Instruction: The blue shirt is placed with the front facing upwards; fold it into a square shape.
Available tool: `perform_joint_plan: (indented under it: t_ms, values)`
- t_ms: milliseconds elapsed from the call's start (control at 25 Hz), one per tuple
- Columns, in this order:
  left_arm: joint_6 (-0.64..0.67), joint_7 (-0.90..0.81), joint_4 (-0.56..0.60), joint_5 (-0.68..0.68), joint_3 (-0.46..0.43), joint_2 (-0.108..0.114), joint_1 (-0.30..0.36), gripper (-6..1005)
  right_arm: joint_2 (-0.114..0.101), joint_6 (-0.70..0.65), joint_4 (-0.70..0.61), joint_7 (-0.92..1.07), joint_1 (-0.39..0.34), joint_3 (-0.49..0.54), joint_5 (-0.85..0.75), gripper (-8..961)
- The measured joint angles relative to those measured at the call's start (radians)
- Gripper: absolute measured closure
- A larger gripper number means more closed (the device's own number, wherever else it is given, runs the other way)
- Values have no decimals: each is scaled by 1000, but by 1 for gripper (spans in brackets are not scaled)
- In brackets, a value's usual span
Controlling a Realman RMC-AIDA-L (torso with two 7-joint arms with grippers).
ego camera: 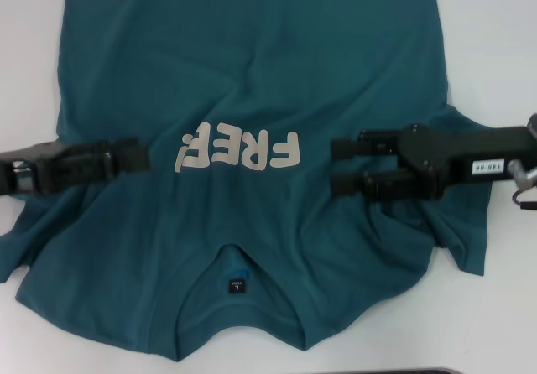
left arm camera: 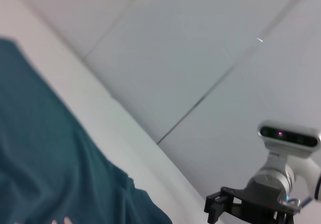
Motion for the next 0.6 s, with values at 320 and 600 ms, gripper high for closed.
perform_joint_plan:
  t_ms: [320,600]
  values:
    - [32,-151,1,20,44,20,-13,233,-6,-23,-9,105,21,-5,-3,129]
    - [-21,-336,0,68,38,43,-17,234,-10,-24,-11,160,28,-5,-5,129]
